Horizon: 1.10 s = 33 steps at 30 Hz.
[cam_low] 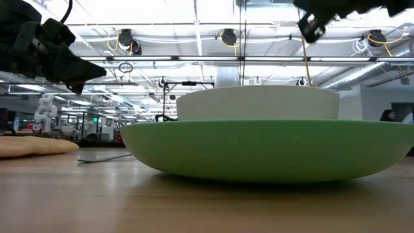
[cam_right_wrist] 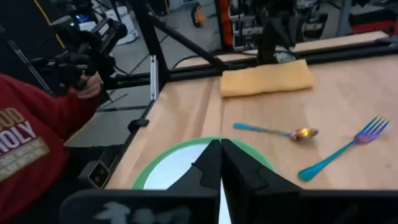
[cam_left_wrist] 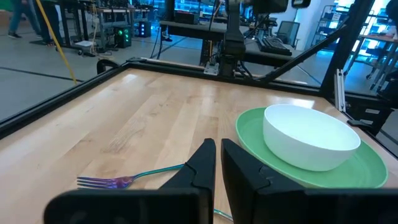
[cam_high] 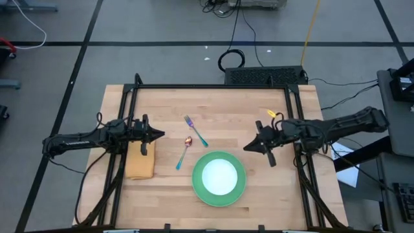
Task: Set table place
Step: Put the violet fork to the left of the green plate
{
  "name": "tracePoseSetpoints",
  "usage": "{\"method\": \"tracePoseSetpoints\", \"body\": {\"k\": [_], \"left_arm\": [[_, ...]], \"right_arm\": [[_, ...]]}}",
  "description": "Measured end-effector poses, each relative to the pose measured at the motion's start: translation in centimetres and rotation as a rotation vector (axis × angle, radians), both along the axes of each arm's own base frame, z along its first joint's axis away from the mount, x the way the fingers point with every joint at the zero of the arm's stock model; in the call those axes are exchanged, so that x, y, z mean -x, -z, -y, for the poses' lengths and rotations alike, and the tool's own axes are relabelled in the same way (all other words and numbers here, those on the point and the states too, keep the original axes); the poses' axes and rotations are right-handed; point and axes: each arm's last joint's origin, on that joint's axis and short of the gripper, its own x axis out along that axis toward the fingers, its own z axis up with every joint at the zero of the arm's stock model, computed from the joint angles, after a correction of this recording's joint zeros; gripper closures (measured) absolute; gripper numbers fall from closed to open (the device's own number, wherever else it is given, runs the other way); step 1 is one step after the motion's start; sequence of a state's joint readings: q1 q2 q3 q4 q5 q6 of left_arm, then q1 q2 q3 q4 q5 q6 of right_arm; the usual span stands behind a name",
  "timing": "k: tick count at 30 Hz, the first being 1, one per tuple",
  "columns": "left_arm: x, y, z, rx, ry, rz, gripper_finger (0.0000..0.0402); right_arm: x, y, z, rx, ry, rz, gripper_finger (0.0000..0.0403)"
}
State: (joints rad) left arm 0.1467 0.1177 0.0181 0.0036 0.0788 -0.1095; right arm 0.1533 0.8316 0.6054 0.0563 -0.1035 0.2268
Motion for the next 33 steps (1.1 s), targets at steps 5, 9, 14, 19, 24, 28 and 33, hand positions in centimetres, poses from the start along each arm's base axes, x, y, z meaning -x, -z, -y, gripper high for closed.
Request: {"method": "tracePoseSetpoints", "body": {"k": [5,9,14,19,24,28,33], "left_arm": [[0.0,0.0,0.0,0.000,0.000,0.000,0.0371],[0.0,0.0,0.0,-0.002,0.000,0.000,0.0371],[0.0,0.0,0.0,-0.038,0.003,-0.002,0.0371],[0.0,0.0,0.0,-0.040,0.004,-0.002,0.0371],[0.0,0.0,0.0,-0.041,0.004,-0.003,0.0371],[0.0,0.0,0.0,-0.042,0.004,-0.003,0.0371],[0.0,0.0,0.0,-0.056,0.005,-0.003,0.0371]], "right_arm": [[1.2,3.4,-0.3,-0.021,-0.029,0.058,0.0403],[1.9,5.3,-0.5,-0.028,-0.050,0.161,0.0403],[2.8,7.4,-0.4,-0.011,-0.065,0.202,0.0403],[3.1,8.2,-0.5,0.011,-0.119,0.205,0.0403],[3.3,8.3,-1.0,0.068,-0.183,0.225,0.0403],[3.4,8.4,-1.3,0.103,-0.209,0.232,0.0403],[3.8,9.5,-1.4,0.126,-0.226,0.215,0.0403]]}}
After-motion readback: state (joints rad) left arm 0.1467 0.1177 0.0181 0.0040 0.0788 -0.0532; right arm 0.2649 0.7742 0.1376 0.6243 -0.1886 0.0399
